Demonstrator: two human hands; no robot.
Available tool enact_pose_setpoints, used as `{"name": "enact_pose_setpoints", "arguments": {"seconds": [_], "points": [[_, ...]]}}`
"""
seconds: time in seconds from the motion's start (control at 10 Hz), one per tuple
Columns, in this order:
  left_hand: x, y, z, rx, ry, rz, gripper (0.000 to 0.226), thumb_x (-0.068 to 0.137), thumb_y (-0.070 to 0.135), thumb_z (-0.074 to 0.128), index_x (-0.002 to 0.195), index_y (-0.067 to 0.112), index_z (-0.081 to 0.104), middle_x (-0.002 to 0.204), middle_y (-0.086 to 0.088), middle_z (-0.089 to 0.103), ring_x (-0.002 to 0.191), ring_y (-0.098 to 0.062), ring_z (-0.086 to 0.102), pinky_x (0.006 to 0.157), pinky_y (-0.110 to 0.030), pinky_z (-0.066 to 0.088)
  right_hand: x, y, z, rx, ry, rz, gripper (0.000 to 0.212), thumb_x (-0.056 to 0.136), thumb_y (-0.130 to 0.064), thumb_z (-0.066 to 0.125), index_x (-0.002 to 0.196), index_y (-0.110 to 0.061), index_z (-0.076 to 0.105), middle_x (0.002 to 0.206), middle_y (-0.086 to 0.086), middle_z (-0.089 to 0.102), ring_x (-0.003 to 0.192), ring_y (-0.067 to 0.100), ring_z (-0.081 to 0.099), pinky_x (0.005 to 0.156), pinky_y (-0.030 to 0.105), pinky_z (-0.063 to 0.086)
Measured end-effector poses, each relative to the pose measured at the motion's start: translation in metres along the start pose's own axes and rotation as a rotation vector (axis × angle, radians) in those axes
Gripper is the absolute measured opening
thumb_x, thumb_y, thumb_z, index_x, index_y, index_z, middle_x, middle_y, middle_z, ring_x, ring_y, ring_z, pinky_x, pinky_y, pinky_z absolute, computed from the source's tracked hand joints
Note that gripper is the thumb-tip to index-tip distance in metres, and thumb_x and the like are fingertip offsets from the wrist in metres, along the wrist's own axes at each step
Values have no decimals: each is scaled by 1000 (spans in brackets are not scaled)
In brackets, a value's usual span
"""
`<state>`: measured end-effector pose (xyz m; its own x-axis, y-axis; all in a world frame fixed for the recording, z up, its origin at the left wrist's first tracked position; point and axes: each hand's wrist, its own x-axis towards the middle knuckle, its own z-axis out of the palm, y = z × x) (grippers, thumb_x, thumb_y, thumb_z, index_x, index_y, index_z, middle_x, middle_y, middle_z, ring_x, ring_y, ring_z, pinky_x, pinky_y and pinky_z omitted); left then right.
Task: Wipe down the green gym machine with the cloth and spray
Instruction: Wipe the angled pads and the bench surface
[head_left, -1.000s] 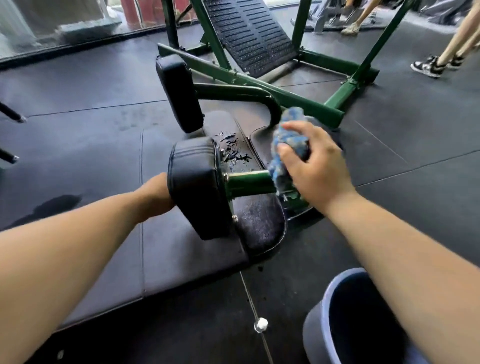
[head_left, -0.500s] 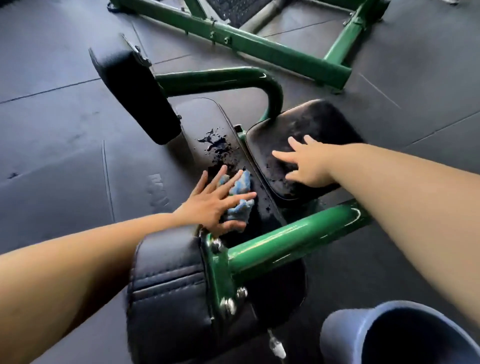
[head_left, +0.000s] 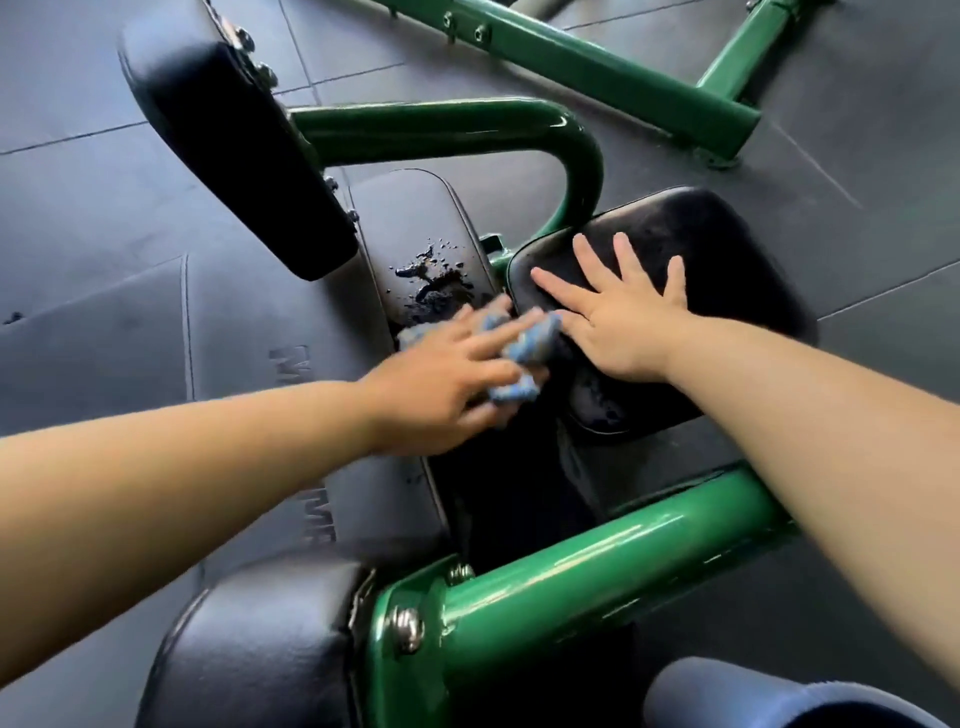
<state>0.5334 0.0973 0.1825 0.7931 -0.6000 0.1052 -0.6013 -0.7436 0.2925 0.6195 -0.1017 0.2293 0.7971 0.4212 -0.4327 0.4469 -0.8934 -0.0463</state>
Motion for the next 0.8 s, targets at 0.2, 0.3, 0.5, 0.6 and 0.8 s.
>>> {"name": "enact_pose_setpoints", "arguments": {"seconds": [0.2, 0.3, 0.5, 0.6, 0.8], "points": [[4, 9, 11, 84, -150, 614, 38, 94, 39, 43, 126, 28, 62, 150, -5, 40, 141, -28, 30, 117, -47, 18, 8, 1, 3, 21, 75, 13, 47, 103, -49, 15, 147, -57, 1, 160, -13, -19, 147, 23, -23, 111, 66, -12], [8, -31, -7, 124, -57, 224, 46, 98, 50, 34, 122, 25, 63, 149, -7, 42, 140, -34, 30, 109, -65, 26, 8, -2, 4, 22, 81, 15, 47, 103, -48, 16, 147, -57, 1, 160, -13, -18, 147, 23, -22, 112, 65, -12], [-19, 22, 15, 57, -175, 733, 25, 90, 32, 51, 113, 31, 42, 152, -2, 37, 142, -32, 21, 118, -53, 12, 8, -2, 5, 11, 95, 28, 47, 102, -50, 14, 147, -57, 2, 160, -13, -18, 147, 23, -22, 112, 65, -12], [-10, 3, 4, 198, -188, 832, 37, 91, 38, 52, 125, 34, 39, 153, 2, 35, 142, -27, 23, 116, -45, 17, 7, -3, 5, 10, 94, 41, 46, 102, -50, 14, 146, -57, 1, 160, -13, -18, 147, 22, -22, 112, 64, -13], [-43, -25, -6, 240, -20, 402, 36, 101, 39, 30, 136, 37, 40, 152, 4, 29, 141, -35, 24, 111, -61, 27, 6, -4, 6, 12, 95, 44, 47, 102, -51, 14, 146, -58, 1, 160, -13, -18, 147, 22, -21, 112, 64, -12]]}}
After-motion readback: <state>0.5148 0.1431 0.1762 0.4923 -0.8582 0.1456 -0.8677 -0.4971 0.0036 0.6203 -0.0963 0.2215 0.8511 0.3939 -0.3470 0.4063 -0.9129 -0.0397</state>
